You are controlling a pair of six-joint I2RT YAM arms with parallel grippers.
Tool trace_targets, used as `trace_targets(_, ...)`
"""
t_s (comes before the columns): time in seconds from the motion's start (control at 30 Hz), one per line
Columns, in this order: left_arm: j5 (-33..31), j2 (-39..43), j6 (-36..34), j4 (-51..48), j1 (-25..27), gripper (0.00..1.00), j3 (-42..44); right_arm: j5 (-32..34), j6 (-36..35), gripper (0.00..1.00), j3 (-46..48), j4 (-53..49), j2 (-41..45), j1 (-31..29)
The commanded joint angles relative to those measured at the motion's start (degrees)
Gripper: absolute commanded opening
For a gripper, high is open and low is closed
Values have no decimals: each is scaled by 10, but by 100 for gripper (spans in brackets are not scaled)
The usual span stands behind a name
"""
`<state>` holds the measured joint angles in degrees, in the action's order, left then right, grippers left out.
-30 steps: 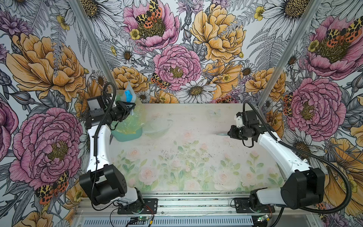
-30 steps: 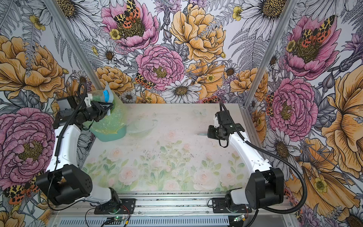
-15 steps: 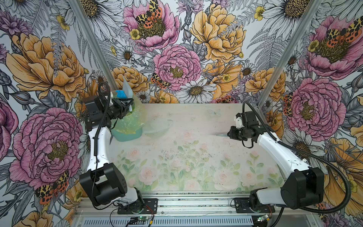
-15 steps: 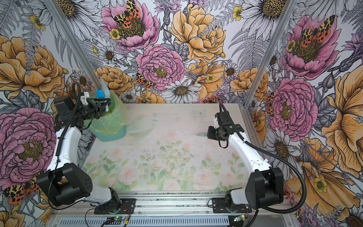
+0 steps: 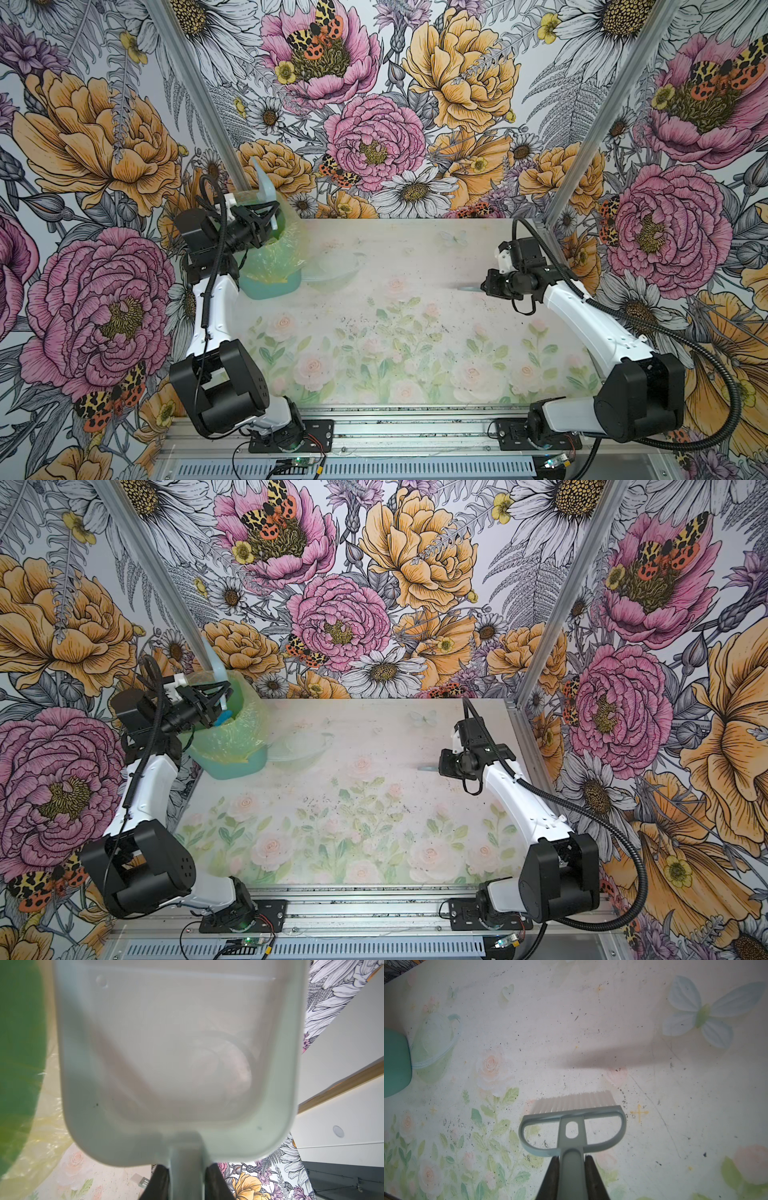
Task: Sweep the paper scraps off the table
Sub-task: 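Tip the dustpan over the green bin with the left gripper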
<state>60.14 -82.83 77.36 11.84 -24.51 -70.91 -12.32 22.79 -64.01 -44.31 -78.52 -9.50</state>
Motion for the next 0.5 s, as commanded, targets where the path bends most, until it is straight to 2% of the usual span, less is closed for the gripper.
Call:
trace_targets(0.0,18,22,49,75,-6,0,4,-3,-10,0,3,12,8,3)
trace_targets(0.13,10,34,6,20,-6,0,-2,-2,-10,0,2,12,10,3)
trace_targets(0.23,-14,55,-83,-89,3,0,-16,2,-7,0,4,19,15,3)
trace_targets(0.37,-100,84,-271,-325,50,0,-74,6,-6,0,11,48,32,2)
trace_targets(0.47,-182,102,-338,-406,106,0,-89,28,-6,0,9,67,47,1)
